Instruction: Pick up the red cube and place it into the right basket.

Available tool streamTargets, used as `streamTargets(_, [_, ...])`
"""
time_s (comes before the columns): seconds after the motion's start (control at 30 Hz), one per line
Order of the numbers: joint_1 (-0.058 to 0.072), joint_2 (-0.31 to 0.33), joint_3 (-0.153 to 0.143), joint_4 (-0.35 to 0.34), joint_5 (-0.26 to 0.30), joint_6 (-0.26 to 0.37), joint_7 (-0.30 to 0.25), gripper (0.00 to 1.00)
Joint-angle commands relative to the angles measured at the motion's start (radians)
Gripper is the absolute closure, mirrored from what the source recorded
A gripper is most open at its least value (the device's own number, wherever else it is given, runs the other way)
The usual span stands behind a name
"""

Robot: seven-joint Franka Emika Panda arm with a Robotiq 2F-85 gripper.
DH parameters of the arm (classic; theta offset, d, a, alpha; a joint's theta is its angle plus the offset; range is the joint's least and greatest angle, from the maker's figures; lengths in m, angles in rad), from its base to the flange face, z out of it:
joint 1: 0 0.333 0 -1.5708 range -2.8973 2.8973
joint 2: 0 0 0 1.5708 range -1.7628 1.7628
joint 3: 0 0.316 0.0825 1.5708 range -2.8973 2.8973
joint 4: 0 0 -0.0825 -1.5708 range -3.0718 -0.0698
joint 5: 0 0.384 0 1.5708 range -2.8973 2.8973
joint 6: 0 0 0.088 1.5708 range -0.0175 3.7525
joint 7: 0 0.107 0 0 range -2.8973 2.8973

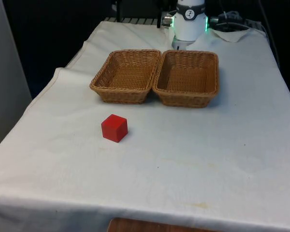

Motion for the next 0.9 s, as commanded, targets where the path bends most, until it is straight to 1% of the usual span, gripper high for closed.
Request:
streamTargets(0.0, [-0.005,0.004,0.001,-0.006,0.01,0.017,-0.006,0.0])
streamTargets(0.03, [-0.005,0.007,0.0,-0.008,0.013,0.023,-0.007,0.0])
streamTargets(0.1, [-0.009,0.019,-0.005,-0.016,0.027,0.048,-0.014,0.0])
streamTargets(0.13, [-0.009,0.019,-0.005,-0.016,0.027,0.048,-0.014,0.0])
streamTargets(0.17, [-0.004,0.02,-0.008,-0.014,0.019,0.038,-0.008,0.0])
streamTargets(0.2, [-0.01,0.021,-0.005,-0.02,0.031,0.057,-0.016,0.0])
streamTargets(0.23, [-0.008,0.026,-0.007,-0.027,0.037,0.078,-0.017,0.0])
streamTargets(0.3, [-0.008,0.03,-0.008,-0.032,0.04,0.096,-0.017,0.0])
streamTargets(0.43, [-0.02,0.053,-0.008,-0.026,0.054,0.129,-0.028,0.0])
streamTargets(0.47, [-0.024,0.069,-0.011,-0.021,0.068,0.147,-0.037,0.0])
streamTargets(0.5, [-0.013,0.057,-0.018,-0.03,0.053,0.139,-0.026,0.0])
streamTargets(0.53, [-0.025,0.078,-0.013,-0.018,0.076,0.154,-0.043,0.0])
streamTargets(0.73, [-0.035,0.133,-0.032,0.015,0.139,0.18,-0.087,0.0])
streamTargets(0.77, [-0.024,0.139,-0.046,0.018,0.14,0.179,-0.086,0.0])
streamTargets(0.8, [-0.036,0.149,-0.04,0.026,0.163,0.183,-0.103,0.0])
streamTargets(0.87, [-0.038,0.165,-0.048,0.032,0.187,0.191,-0.12,0.0])
